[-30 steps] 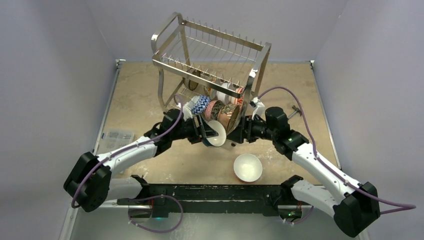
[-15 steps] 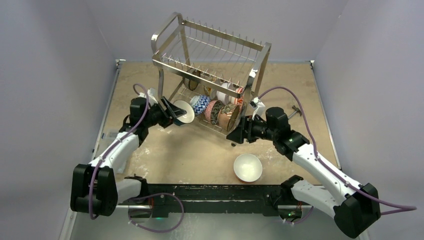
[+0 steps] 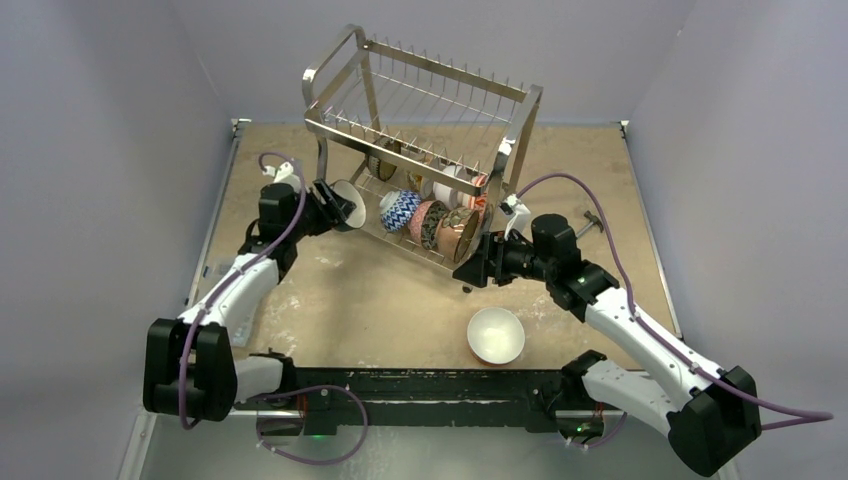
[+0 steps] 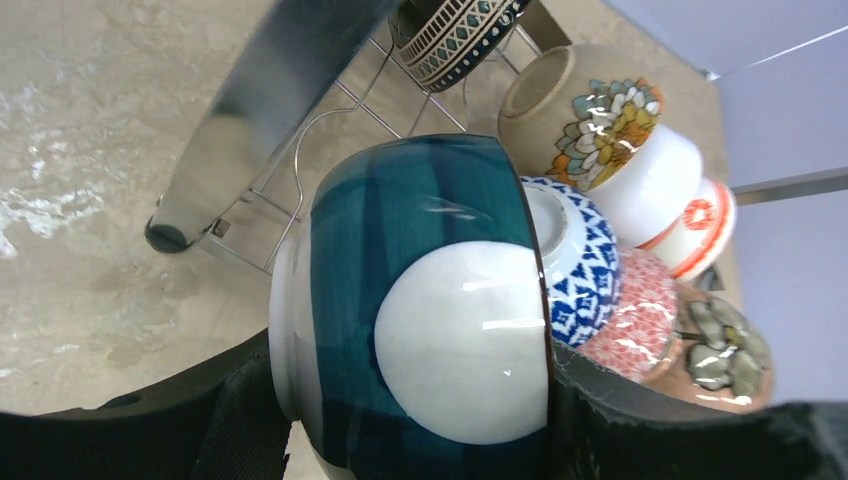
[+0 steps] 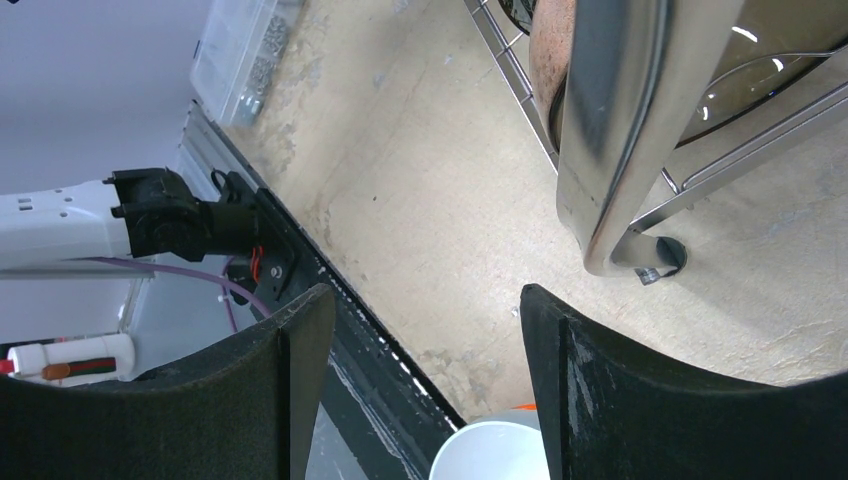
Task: Load the bowls into the dish rack
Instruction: Turn the bowl upside down on the dish rack.
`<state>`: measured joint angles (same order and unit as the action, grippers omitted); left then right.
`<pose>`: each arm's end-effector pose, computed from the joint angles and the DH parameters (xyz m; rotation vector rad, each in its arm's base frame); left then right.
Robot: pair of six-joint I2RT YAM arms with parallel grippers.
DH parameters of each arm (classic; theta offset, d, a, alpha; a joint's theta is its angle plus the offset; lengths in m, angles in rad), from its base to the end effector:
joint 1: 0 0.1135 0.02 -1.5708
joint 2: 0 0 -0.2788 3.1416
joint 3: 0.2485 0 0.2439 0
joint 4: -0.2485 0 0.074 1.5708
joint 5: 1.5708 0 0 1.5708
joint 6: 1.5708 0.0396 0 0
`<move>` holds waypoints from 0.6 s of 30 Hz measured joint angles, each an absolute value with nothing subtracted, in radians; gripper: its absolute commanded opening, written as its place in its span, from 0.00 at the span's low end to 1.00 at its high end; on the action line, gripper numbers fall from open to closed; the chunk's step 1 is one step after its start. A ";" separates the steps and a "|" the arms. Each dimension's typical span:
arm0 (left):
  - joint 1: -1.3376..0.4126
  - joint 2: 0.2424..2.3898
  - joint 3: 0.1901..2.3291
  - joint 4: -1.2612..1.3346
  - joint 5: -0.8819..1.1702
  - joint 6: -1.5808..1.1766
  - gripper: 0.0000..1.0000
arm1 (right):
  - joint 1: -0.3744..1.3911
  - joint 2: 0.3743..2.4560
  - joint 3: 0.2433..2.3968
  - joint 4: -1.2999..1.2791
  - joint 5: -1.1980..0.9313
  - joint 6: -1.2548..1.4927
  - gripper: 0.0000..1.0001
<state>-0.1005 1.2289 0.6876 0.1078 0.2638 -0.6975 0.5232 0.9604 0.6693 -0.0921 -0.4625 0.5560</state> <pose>0.2595 -0.0366 0.2586 -0.4402 2.0266 -0.7657 0.1691 0.1179 0.2906 -0.2951 2.0753 1.1362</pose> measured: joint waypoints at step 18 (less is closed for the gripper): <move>-0.304 1.370 0.749 0.171 -0.204 -0.451 0.00 | 0.523 0.954 0.668 -0.094 -0.463 0.552 0.71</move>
<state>-0.3042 1.3697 0.7486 0.1711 -0.2043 -0.4507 0.5232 0.9543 0.6682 -0.0937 -0.4625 0.5522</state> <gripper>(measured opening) 0.627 0.704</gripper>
